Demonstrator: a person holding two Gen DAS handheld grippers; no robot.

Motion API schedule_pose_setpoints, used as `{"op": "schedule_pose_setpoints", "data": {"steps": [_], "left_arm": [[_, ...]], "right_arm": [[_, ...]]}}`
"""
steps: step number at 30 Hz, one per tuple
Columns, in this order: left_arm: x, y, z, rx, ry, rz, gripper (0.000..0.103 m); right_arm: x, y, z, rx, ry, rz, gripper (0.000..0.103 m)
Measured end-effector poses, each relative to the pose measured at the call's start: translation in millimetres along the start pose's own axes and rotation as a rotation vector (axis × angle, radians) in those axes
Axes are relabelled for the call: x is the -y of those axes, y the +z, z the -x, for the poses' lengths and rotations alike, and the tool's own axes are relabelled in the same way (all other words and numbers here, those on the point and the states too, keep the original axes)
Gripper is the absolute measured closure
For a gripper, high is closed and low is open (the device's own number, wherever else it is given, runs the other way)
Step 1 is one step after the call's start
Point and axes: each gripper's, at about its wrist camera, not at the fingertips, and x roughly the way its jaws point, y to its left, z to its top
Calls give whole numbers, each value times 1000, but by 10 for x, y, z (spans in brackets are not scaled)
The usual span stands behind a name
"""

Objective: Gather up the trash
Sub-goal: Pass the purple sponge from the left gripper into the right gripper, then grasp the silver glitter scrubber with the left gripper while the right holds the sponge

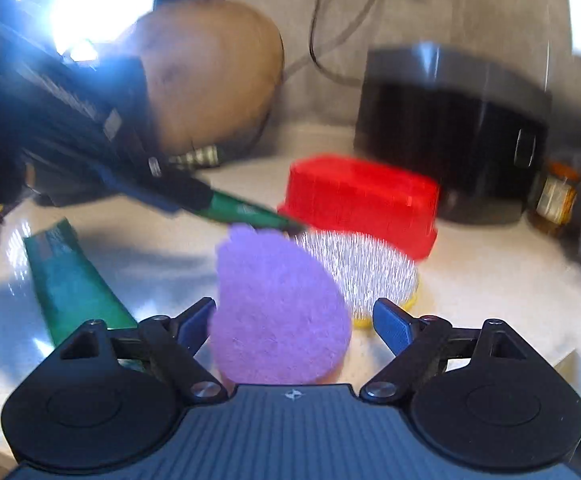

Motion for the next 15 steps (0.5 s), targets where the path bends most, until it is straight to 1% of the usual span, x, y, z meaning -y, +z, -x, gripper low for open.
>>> {"op": "schedule_pose_setpoints", "data": {"steps": [2, 4, 6, 8, 10, 11, 13, 15], "left_arm": [[-14, 36, -101, 0, -8, 8, 73], [-49, 84, -240, -12, -29, 29, 73], [-89, 169, -437, -25, -44, 52, 73], [-105, 253, -639, -28, -54, 59, 73], [-72, 325, -890, -70, -82, 29, 73], [-33, 345, -1018, -101, -82, 6, 73], [50, 371, -1224, -144, -52, -51, 74], [111, 406, -1314, -120, -19, -91, 74]], "right_arm": [[61, -17, 83, -4, 25, -32, 37], [212, -9, 255, 42, 19, -102, 37], [390, 0, 377, 82, -27, -183, 37], [594, 0, 467, 101, -81, -257, 37], [750, -30, 533, 107, -109, -310, 37], [810, -61, 567, 109, -117, -331, 37], [884, -130, 632, 109, -137, -358, 37], [933, -221, 704, 110, -161, -373, 37]]}}
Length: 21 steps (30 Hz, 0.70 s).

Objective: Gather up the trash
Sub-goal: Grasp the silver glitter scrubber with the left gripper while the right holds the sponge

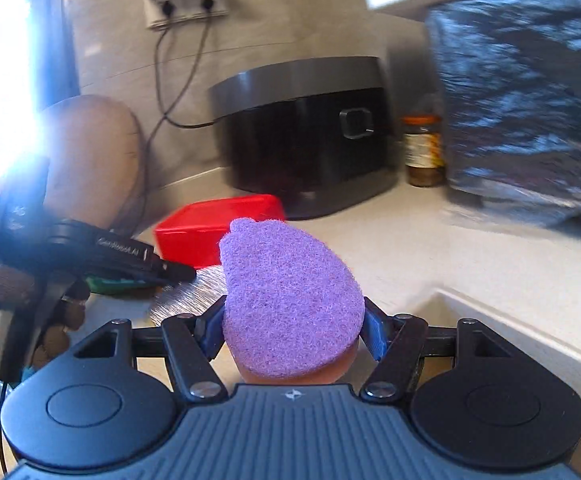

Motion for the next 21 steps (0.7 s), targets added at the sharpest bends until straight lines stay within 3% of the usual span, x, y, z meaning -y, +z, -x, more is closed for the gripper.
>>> {"op": "schedule_pose_setpoints", "data": {"steps": [2, 6, 10, 13, 17, 21], "left_arm": [[8, 39, -47, 17, 26, 4, 74], [30, -10, -116, -19, -5, 18, 74], [145, -142, -37, -106, -147, 42, 74], [300, -285, 78, -153, -207, -2, 74], [458, -392, 194, -141, -158, -89, 74], [426, -424, 142, -165, -170, -41, 73]], "right_arm": [[56, -57, 63, 12, -19, -13, 37], [192, -163, 159, 18, -29, -72, 37], [274, -271, 184, 13, -10, -135, 37], [284, -384, 191, -1, 4, -170, 37], [266, -536, 293, -3, 11, -213, 37], [183, -583, 434, 22, 39, -220, 37]]}}
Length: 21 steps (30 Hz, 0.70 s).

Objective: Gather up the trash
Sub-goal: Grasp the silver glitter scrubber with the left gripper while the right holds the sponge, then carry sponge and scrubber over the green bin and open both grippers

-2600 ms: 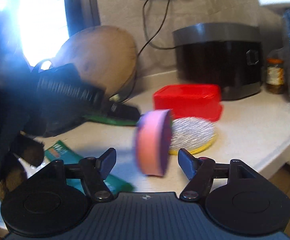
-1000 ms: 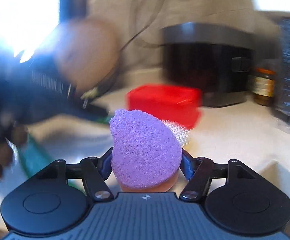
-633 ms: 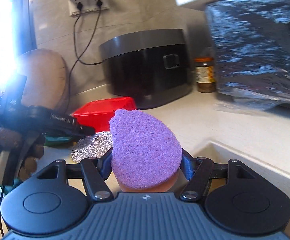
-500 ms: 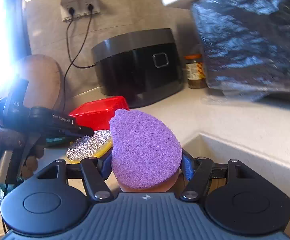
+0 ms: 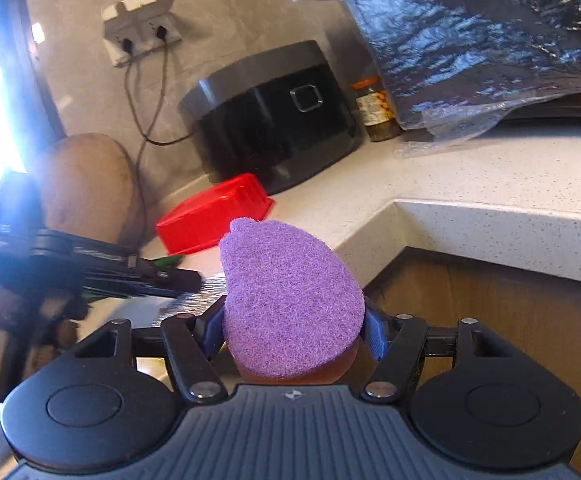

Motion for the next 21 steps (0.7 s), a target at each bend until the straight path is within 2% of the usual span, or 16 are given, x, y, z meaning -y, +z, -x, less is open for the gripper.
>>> {"op": "schedule_pose_setpoints", "data": {"steps": [4, 7, 11, 15, 18, 21], "left_arm": [[29, -66, 9, -34, -74, 33, 71], [82, -152, 89, -32, -75, 12, 69], [102, -183, 154, -12, -84, 12, 68], [153, -207, 133, -24, -91, 16, 69], [287, -284, 180, -19, -144, -4, 82], [539, -451, 270, 14, -161, -46, 85]], "right_arm": [[-102, -55, 5, -6, -1, 56, 36], [-80, -100, -31, -18, -28, 60, 36], [-3, -167, -49, -43, -30, 35, 36], [-9, -191, -43, -38, -20, 34, 37], [2, -210, -36, -43, -3, 37, 37], [32, -231, 27, -40, -2, 36, 37]]}}
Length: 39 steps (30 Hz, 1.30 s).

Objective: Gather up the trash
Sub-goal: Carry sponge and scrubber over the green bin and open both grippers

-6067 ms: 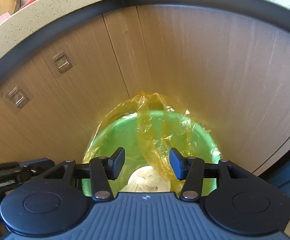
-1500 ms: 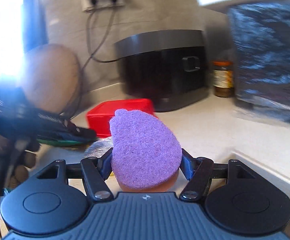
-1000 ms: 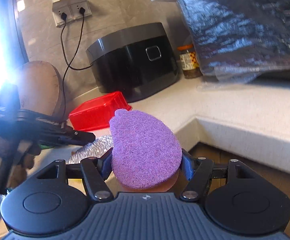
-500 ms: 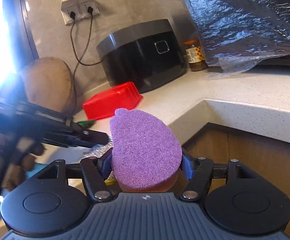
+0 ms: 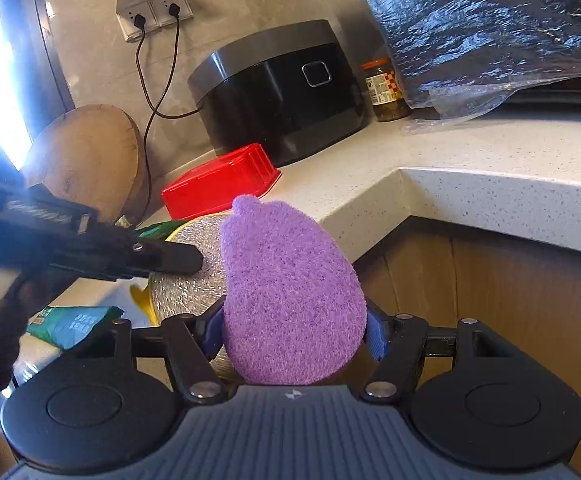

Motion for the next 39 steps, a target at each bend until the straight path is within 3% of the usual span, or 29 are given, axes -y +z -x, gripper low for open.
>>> {"op": "schedule_pose_setpoints", "data": {"steps": [4, 8, 11, 13, 20, 27, 29, 35, 39], "left_arm": [[375, -281, 141, 129, 52, -83, 86], [561, -665, 170, 251, 22, -86, 87], [596, -1082, -38, 306, 42, -95, 87], [516, -1330, -330, 265, 63, -61, 87], [28, -2139, -1752, -32, 134, 161, 87], [-385, -2523, -2800, -208, 192, 285, 84], [-510, -2593, -2876, -215, 201, 313, 82], [-657, -2662, -2663, -106, 186, 373, 82], [-572, -2623, -2419, -69, 159, 334, 82]], "right_arm": [[95, -9, 259, 19, -13, 55, 37], [351, -74, 495, -3, -107, 153, 37], [672, -259, 559, -39, -192, 176, 37], [918, -444, 544, -80, -248, 146, 37], [1562, -1104, 388, -223, -295, -16, 37], [1729, -1190, 204, -284, -316, -33, 37], [1733, -1227, 154, -320, -332, -27, 37], [1716, -1275, -12, -399, -348, -22, 37], [1765, -1323, -272, -521, -280, -84, 37]]}}
